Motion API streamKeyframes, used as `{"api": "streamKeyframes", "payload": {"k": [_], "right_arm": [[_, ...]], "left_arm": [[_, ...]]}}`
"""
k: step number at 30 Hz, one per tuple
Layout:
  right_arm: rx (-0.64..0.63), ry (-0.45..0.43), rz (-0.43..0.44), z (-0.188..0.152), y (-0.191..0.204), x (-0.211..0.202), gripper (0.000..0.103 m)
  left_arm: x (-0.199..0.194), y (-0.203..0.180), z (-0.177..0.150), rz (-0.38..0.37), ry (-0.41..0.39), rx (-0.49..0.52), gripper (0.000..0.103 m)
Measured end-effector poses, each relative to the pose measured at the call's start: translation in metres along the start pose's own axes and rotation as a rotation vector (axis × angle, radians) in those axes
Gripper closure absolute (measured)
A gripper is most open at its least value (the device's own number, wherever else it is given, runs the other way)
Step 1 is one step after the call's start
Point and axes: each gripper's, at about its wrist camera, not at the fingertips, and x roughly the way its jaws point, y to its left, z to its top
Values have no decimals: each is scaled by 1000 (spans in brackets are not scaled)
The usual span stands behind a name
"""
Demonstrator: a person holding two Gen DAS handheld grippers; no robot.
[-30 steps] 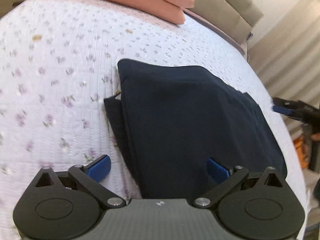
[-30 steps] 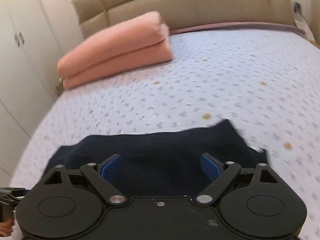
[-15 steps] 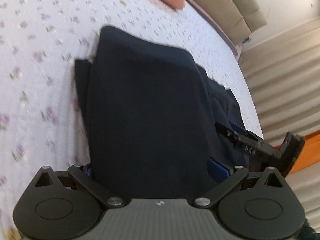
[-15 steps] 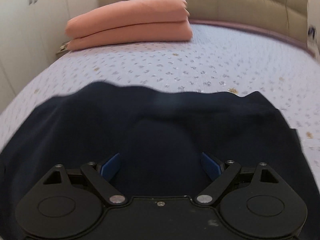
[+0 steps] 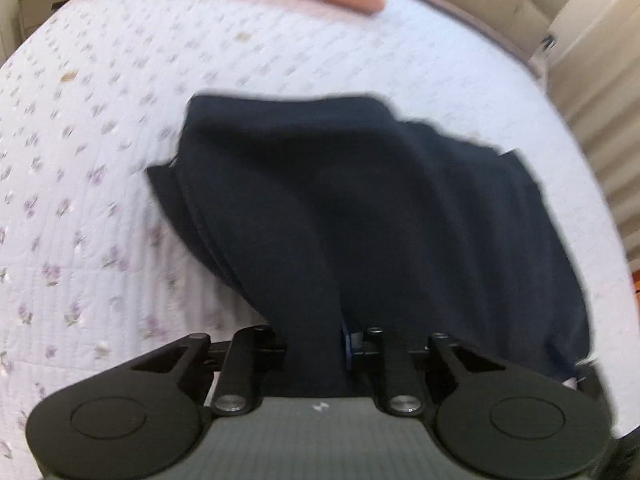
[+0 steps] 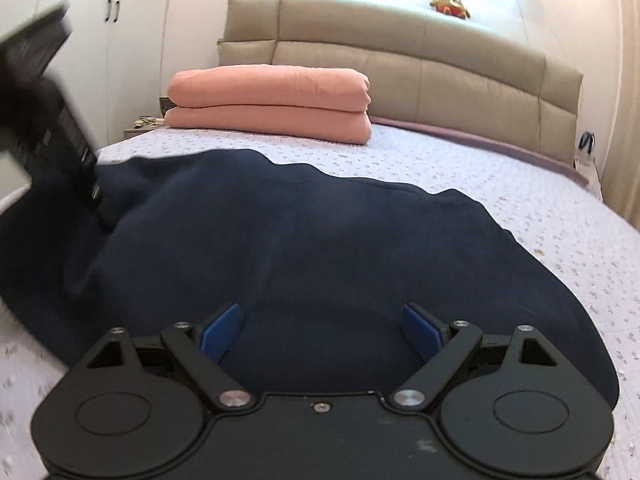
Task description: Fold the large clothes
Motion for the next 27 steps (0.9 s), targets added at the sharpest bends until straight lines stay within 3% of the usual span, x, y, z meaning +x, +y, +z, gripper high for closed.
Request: {"api": "streamKeyframes", "payload": {"k": [4,10,17,24,27], "right_arm": [[8,2,21,-4,-3,-2,1],[21,2,36,-7,-6,-5,1],[85,-4,104,-12,-20,-5,0],[43,-14,189,-13,-27,-3,0],[-18,-26,234,-19,-30,-5,0]], "left_arm": [[-18,-3,5,-80,-35,-82,81],[-47,-28,9,-88,-94,-47,82],[-58,-77,1,35,-155,-12,82],[-64,-90,-11,156,-207,-99,84],[-69,-102,-10,199,-214,-83,87]]}}
